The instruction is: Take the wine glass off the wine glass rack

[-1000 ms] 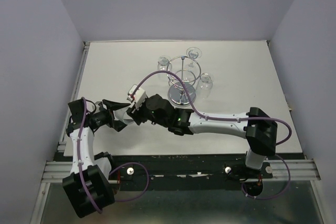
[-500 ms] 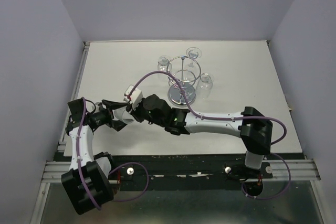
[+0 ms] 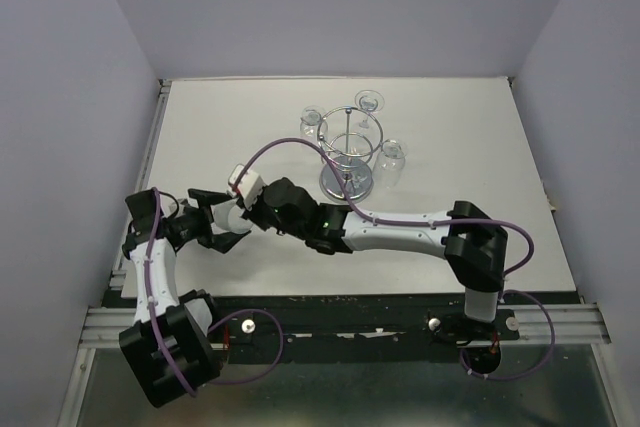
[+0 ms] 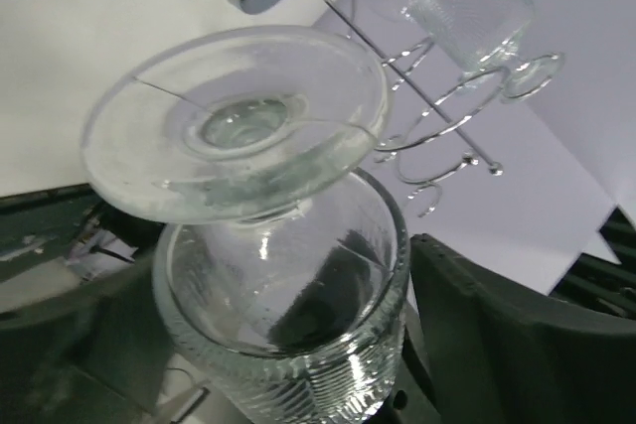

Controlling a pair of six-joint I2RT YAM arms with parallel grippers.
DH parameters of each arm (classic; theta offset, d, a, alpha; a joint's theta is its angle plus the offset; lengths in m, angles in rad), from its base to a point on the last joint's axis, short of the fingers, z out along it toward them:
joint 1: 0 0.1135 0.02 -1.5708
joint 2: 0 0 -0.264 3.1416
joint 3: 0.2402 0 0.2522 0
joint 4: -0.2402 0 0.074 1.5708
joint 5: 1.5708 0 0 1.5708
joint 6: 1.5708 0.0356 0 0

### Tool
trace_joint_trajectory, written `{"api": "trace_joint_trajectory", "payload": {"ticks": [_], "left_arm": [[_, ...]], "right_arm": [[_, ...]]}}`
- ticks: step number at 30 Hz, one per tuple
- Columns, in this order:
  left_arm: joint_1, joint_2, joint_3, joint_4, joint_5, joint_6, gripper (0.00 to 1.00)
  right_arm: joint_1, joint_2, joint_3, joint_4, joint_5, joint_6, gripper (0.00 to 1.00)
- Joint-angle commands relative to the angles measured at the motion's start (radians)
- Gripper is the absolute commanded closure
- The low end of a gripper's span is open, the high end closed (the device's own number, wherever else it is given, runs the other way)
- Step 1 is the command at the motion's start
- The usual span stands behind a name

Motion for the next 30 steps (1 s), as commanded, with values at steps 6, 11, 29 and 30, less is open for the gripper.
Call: {"api": "trace_joint_trajectory", "payload": {"ticks": [6, 11, 29, 30], "left_arm": [[0.072, -0.042, 0.087, -0.092, 0.007, 0.161, 0.01], [0.104, -0.037, 0.168, -0.077, 0.004, 0.217, 0.01], [0.156, 0.093, 0.288, 0.194, -0.191, 0.457, 0.01], [0.123, 0.139, 0.32, 0.194, -0.202, 0.482, 0.01]], "right_arm": [[-0.043, -0.073, 0.04, 0.131, -0.016, -0.035, 0.99], [-0.068, -0.145, 0.055, 0.149, -0.032, -0.078, 0.99], [-0.265, -0.445, 0.17, 0.082, -0.084, -0.083, 0.99], [-0.288, -0.452, 0.187, 0.055, -0.087, -0.086, 0.99]]}}
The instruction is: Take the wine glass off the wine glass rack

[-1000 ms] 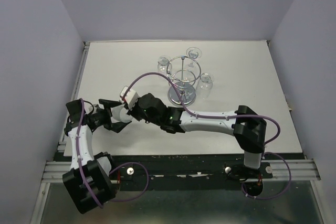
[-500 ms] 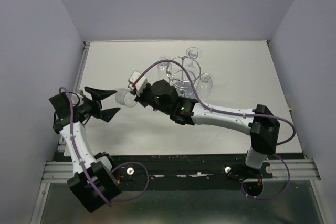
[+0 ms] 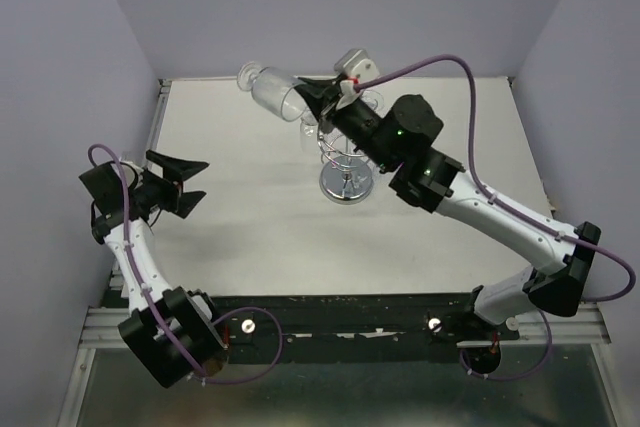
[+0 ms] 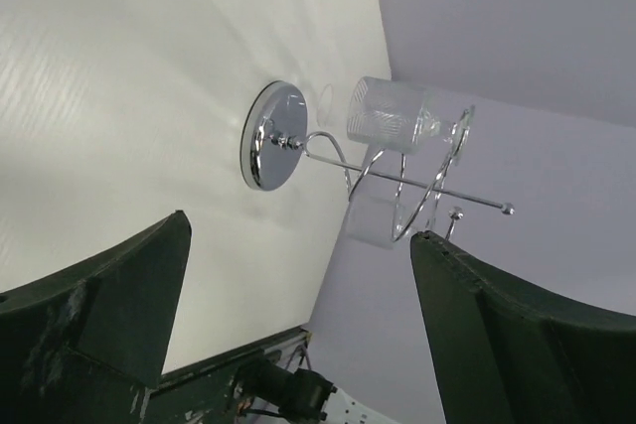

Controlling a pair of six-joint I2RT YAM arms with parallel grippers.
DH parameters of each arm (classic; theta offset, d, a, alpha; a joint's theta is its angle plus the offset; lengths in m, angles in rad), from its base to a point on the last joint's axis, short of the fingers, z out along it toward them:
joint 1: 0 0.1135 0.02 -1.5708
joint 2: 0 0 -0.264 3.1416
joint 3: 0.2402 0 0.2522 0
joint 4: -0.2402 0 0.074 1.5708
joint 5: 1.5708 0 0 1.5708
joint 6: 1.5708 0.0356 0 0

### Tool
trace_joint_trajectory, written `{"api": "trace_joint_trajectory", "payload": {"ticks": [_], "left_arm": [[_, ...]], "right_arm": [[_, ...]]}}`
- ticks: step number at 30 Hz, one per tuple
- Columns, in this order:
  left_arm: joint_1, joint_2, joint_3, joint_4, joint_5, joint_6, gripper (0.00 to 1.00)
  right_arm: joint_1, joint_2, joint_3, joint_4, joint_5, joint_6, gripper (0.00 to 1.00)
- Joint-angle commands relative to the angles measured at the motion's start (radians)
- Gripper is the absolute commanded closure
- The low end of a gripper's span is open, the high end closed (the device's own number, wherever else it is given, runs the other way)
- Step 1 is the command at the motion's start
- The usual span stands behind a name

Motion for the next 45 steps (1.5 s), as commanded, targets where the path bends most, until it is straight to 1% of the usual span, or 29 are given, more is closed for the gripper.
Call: {"api": "trace_joint_trajectory", "payload": {"ticks": [1, 4, 5, 6, 8, 9, 11, 12, 14, 17, 19, 21, 22, 23, 25, 29, 30, 33, 35, 39, 42, 45], "left_arm": [[-0.107, 0.139, 0.129, 0.081, -0.12, 0.142, 0.01], [-0.191, 0.224, 0.217, 0.114, -0.181, 0.222, 0.01], [-0.228, 0.254, 0.255, 0.104, -0.204, 0.281, 0.01], [-0.262, 0.285, 0.308, 0.076, -0.237, 0.352, 0.01], [-0.323, 0.347, 0.359, 0.055, -0.264, 0.444, 0.01], [-0.342, 0.371, 0.367, 0.059, -0.266, 0.466, 0.01], [-0.38, 0.4, 0.378, 0.087, -0.272, 0.503, 0.01], [-0.395, 0.408, 0.375, 0.101, -0.284, 0.515, 0.01], [-0.432, 0.413, 0.338, 0.171, -0.336, 0.509, 0.01], [-0.472, 0.385, 0.233, 0.312, -0.404, 0.465, 0.01], [-0.509, 0.364, 0.162, 0.389, -0.453, 0.498, 0.01], [-0.55, 0.344, 0.127, 0.401, -0.497, 0.588, 0.01], [-0.56, 0.33, 0.111, 0.41, -0.517, 0.616, 0.01], [-0.561, 0.315, 0.088, 0.423, -0.528, 0.619, 0.01], [-0.561, 0.293, 0.055, 0.441, -0.536, 0.612, 0.01], [-0.563, 0.304, 0.016, 0.44, -0.508, 0.606, 0.01], [-0.563, 0.314, 0.021, 0.426, -0.507, 0.596, 0.01], [-0.566, 0.325, 0.048, 0.378, -0.522, 0.58, 0.01], [-0.566, 0.316, 0.044, 0.38, -0.548, 0.584, 0.01], [-0.566, 0.312, 0.051, 0.371, -0.55, 0.607, 0.01], [-0.567, 0.315, 0.062, 0.357, -0.466, 0.616, 0.01], [-0.587, 0.295, 0.053, 0.36, -0.452, 0.619, 0.01]], "right_arm": [[-0.096, -0.059, 0.086, -0.018, -0.008, -0.009, 0.99], [-0.158, -0.072, 0.154, -0.124, 0.044, -0.074, 0.99], [-0.181, -0.075, 0.174, -0.161, 0.058, -0.097, 0.99], [-0.198, -0.084, 0.174, -0.182, 0.065, -0.142, 0.99], [-0.231, -0.11, 0.14, -0.186, 0.093, -0.261, 0.99], [-0.254, -0.119, 0.131, -0.189, 0.122, -0.301, 0.99], [-0.317, -0.129, 0.142, -0.242, 0.153, -0.325, 0.99], [-0.354, -0.13, 0.154, -0.288, 0.159, -0.329, 0.99], [-0.415, -0.145, 0.16, -0.311, 0.157, -0.351, 0.99], [-0.51, -0.17, 0.142, -0.301, 0.157, -0.375, 0.99], [-0.593, -0.179, 0.122, -0.323, 0.144, -0.354, 0.99], [-0.706, -0.141, 0.169, -0.476, 0.119, -0.304, 0.99], [-0.762, -0.11, 0.222, -0.585, 0.093, -0.247, 0.99], [-0.821, -0.089, 0.265, -0.688, 0.034, -0.204, 0.99], [-0.911, -0.049, 0.315, -0.802, -0.071, -0.162, 0.99], [-0.998, 0.014, 0.312, -0.943, -0.169, -0.202, 0.99], [-1.006, 0.034, 0.332, -0.997, -0.203, -0.203, 0.99], [-1.08, 0.115, 0.385, -1.15, -0.325, -0.184, 0.99], [-1.106, 0.141, 0.375, -1.17, -0.378, -0.171, 0.99], [-1.138, 0.213, 0.396, -1.21, -0.416, -0.165, 0.99], [-1.153, 0.287, 0.428, -1.241, -0.415, -0.165, 0.99], [-1.161, 0.348, 0.459, -1.264, -0.392, -0.165, 0.99]]}}
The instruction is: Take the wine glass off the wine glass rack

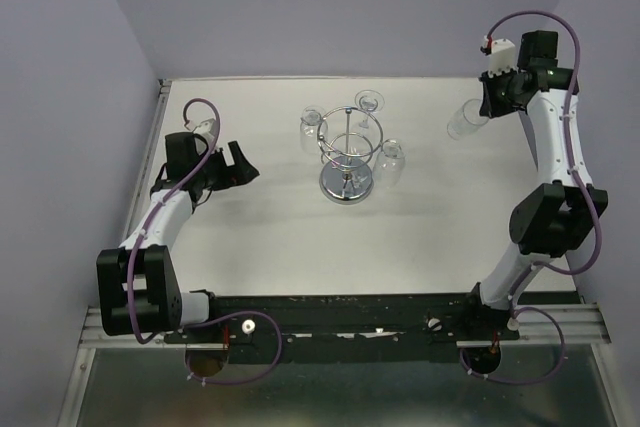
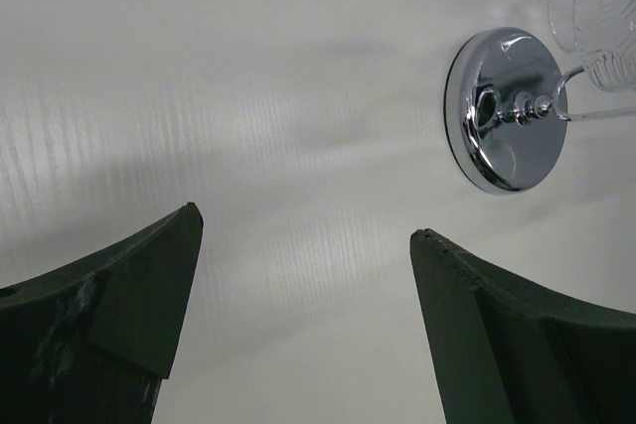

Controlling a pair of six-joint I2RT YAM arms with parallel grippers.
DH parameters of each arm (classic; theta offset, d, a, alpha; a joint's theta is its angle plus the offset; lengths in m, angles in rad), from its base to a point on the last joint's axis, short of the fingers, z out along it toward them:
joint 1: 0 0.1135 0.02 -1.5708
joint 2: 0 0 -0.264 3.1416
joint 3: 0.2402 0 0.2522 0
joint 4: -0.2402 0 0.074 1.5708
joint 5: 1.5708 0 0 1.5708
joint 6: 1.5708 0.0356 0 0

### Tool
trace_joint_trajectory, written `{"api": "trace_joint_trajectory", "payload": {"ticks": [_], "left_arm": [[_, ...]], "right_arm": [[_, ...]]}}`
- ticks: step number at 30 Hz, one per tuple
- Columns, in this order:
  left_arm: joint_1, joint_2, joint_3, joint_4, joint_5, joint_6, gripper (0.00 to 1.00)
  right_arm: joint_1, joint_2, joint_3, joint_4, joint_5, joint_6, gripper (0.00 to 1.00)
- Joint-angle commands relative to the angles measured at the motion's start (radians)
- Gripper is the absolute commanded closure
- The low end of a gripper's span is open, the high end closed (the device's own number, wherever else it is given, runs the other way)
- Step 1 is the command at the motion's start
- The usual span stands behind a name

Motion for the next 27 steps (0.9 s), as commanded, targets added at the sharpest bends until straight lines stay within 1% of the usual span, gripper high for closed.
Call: {"api": "trace_joint_trajectory", "payload": {"ticks": [1, 4, 7, 13, 18, 22, 27], "left_arm": [[-0.024, -0.026, 0.019, -0.014, 0.05, 0.036, 0.01], [-0.025, -0.037, 0.018, -0.046, 0.024, 0.05, 0.01], [-0.025, -0.056, 0.004, -0.04, 0.025, 0.06, 0.01], [-0.025, -0.072, -0.007, -0.024, 0.063, 0.065, 0.01], [-0.025, -0.076, -0.011, -0.026, 0.03, 0.054, 0.01], [-0.027, -0.086, -0.019, -0.018, 0.036, 0.054, 0.01], [-0.025, -0.086, -0.027, -0.023, 0.031, 0.057, 0.01]], "right_arm": [[-0.012, 0.059, 0.073, -0.032, -0.019, 0.017, 0.99], [-0.012, 0.091, 0.07, -0.015, 0.039, 0.008, 0.99], [-0.015, 0.116, 0.059, -0.001, 0.081, -0.006, 0.99], [-0.029, 0.169, 0.07, -0.001, 0.079, -0.025, 0.99], [-0.033, 0.205, 0.07, -0.001, 0.091, -0.02, 0.99], [-0.038, 0.223, 0.073, 0.022, 0.122, -0.011, 0.99], [-0.043, 0.245, 0.095, 0.023, 0.122, -0.015, 0.99]]}}
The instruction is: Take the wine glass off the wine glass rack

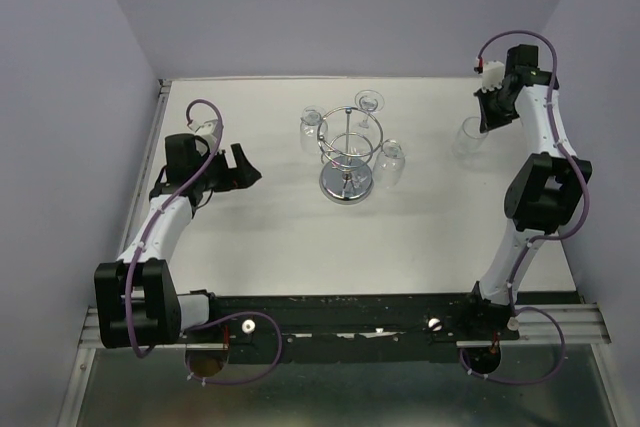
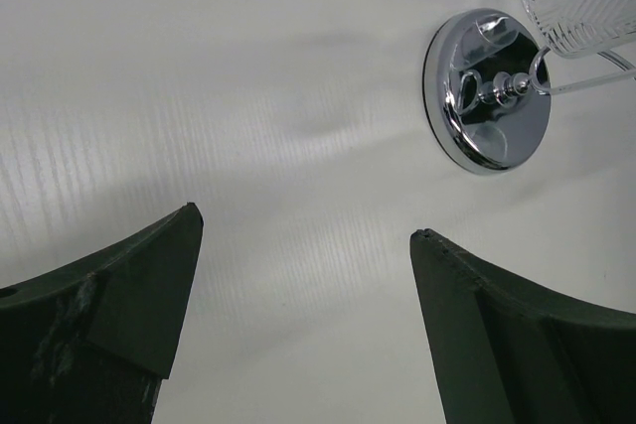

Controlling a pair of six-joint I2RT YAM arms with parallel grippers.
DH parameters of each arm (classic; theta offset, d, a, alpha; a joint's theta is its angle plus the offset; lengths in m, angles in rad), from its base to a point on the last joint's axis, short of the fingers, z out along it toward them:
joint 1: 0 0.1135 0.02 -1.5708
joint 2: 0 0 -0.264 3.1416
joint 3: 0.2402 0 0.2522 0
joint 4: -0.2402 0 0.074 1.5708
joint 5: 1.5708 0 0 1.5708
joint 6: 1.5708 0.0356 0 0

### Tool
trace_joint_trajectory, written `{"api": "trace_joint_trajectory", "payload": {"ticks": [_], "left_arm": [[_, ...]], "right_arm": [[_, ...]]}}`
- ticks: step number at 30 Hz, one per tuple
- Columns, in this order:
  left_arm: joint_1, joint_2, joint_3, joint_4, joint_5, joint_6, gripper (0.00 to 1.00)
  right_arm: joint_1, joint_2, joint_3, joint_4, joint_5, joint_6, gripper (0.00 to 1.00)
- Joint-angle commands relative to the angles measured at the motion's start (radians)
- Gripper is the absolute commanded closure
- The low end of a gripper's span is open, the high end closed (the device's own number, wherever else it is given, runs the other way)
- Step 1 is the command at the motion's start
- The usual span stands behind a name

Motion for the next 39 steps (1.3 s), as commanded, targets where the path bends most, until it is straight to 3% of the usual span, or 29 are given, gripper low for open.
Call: {"api": "trace_joint_trajectory", "payload": {"ticks": [1, 16, 24, 39], "left_arm": [[-0.006, -0.022, -0.016, 0.009, 0.007, 0.013, 0.01], [-0.023, -0.012, -0.021, -0.016, 0.016, 0.055, 0.01], [-0.023, -0.01, -0.03, -0.014, 0.016, 0.058, 0.01], [-0.023, 0.013, -0.033, 0.007, 0.019, 0.052, 0.01]], "right_arm": [[-0.013, 0.019, 0.059, 0.039, 0.024, -0.002, 0.99], [-0.025, 0.08, 0.05, 0.038, 0.031, -0.004, 0.99], [-0.025, 0.096, 0.053, 0.041, 0.044, -0.001, 0.87], [-0.026, 0.122, 0.042, 0.052, 0.06, -0.011, 0.86]]}}
